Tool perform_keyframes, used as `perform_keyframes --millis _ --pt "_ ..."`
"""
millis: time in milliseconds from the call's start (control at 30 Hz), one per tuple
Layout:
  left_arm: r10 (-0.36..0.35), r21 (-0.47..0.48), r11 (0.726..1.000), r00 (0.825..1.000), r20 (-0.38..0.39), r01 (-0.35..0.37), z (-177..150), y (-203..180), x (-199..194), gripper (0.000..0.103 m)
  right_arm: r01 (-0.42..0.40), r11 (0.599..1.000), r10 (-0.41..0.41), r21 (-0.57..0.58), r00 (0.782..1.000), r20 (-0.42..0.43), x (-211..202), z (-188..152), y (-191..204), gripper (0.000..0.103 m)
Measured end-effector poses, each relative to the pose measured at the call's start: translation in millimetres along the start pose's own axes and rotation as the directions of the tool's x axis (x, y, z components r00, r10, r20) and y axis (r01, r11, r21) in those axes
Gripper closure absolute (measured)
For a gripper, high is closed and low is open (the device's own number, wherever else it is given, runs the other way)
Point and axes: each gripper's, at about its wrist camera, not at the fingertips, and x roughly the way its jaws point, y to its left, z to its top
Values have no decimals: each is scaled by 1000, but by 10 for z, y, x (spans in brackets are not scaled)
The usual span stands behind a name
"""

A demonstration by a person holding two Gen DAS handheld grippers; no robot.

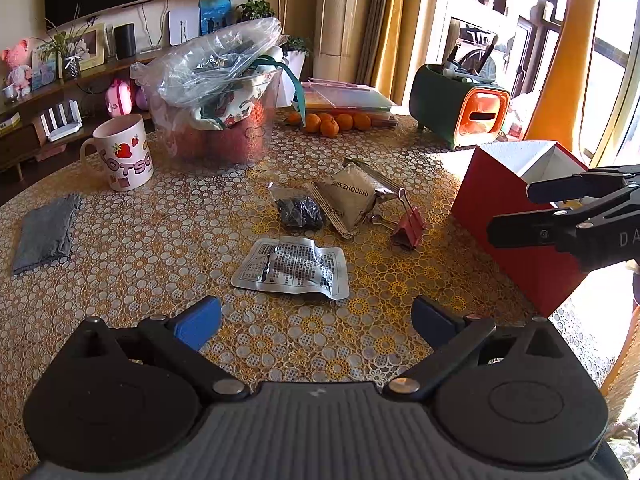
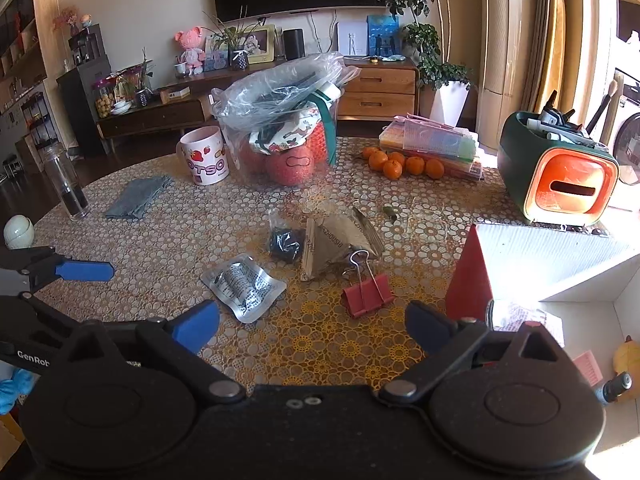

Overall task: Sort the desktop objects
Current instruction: 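Withdraw both tools from the box back toward the table, then grasp the blister pack with the left tool while the right tool grasps the pink binder clip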

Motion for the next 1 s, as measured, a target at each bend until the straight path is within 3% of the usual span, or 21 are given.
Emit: perform_keyframes --millis 433,633,833,1000 --pt "22 70 997 1000 -2 -21 -48 137 561 1 -7 1000 5 -26 997 -74 618 54 -71 7" --pt "-10 184 983 1000 21 6 -17 157 777 1 -13 999 8 -37 994 -111 889 51 -121 9" --pt "-80 316 947 996 35 65 122 164 976 1 -1 999 -3 -34 990 -140 1118 51 -198 11" --pt "-163 448 882 987 -3 147 186 193 1119 1 9 999 -14 -33 988 -155 1257 60 -258 11"
